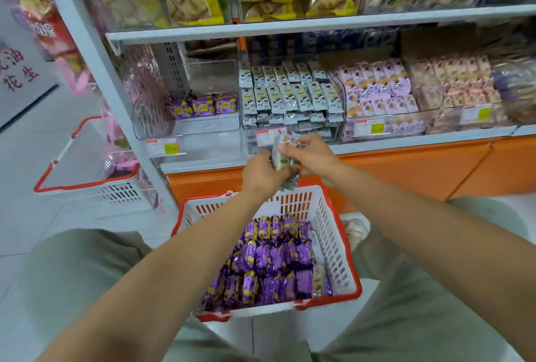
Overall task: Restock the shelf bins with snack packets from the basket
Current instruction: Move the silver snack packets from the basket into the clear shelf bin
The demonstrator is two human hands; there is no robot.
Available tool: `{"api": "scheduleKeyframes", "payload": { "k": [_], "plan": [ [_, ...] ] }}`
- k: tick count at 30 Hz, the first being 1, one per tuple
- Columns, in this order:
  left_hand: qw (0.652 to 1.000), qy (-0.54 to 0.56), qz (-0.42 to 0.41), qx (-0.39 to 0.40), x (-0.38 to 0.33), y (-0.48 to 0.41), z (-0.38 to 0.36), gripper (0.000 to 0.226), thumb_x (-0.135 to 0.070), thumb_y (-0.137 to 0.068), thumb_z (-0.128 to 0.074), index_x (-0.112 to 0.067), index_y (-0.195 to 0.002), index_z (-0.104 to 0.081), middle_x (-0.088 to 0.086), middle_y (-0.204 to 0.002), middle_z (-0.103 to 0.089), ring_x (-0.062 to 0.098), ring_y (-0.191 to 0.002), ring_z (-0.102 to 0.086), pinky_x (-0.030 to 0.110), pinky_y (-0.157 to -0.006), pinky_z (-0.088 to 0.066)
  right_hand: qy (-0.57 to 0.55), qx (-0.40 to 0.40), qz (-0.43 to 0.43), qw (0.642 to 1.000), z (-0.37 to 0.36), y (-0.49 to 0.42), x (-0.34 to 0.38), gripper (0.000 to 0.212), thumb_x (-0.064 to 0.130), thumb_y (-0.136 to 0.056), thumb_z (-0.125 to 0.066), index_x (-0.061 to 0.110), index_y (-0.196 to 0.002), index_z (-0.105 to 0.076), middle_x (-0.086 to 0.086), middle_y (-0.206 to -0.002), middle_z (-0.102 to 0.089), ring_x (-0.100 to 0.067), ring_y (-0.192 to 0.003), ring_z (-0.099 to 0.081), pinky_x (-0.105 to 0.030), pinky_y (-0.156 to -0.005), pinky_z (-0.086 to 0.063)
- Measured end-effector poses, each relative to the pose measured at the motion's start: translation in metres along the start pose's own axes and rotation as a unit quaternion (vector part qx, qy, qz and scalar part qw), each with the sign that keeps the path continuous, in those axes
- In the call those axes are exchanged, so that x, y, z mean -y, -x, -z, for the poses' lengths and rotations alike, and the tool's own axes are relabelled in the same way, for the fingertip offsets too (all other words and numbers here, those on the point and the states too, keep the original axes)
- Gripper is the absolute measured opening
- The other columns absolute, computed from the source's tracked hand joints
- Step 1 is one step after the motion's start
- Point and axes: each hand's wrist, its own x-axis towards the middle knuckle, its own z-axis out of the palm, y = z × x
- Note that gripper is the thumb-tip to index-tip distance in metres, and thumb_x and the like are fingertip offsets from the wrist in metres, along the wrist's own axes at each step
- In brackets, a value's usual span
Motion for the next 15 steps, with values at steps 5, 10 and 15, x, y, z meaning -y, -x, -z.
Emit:
{"api": "scheduleKeyframes", "payload": {
  "k": [5,10,15],
  "plan": [
    [0.996,0.060,-0.025,0.056,-0.016,-0.003,0.009,0.038,-0.032,-0.080,-0.078,-0.007,-0.099,-0.056,0.009,-0.086,-0.070,0.028,-0.077,-0.069,0.044,-0.072,-0.057,-0.017,-0.048,0.011,0.999,0.006,-0.005,0.010,0.072,0.037,-0.082,-0.075,0.012,-0.139,-0.039,-0.010,-0.133,-0.052,-0.027,-0.114,-0.056,-0.041,-0.089,-0.050],
    [0.965,0.206,-0.041,0.160,-0.029,-0.014,0.031,0.033,-0.019,-0.092,-0.062,-0.009,-0.123,-0.058,0.010,-0.109,-0.070,0.027,-0.100,-0.067,0.045,-0.094,-0.053,-0.003,-0.109,0.064,0.992,0.022,-0.016,0.030,0.053,0.028,-0.088,-0.067,0.008,-0.133,-0.048,-0.006,-0.109,-0.060,-0.021,-0.097,-0.056,-0.037,-0.085,-0.046],
    [0.989,0.129,-0.070,0.013,-0.038,-0.048,0.063,0.034,-0.008,-0.098,-0.046,-0.009,-0.130,-0.055,0.003,-0.120,-0.058,0.017,-0.109,-0.056,0.016,-0.086,-0.043,0.063,-0.134,0.128,0.981,0.035,-0.041,0.071,0.065,0.035,-0.090,-0.063,0.012,-0.145,-0.037,-0.005,-0.121,-0.055,-0.022,-0.100,-0.057,-0.030,-0.079,-0.043]
  ]
}}
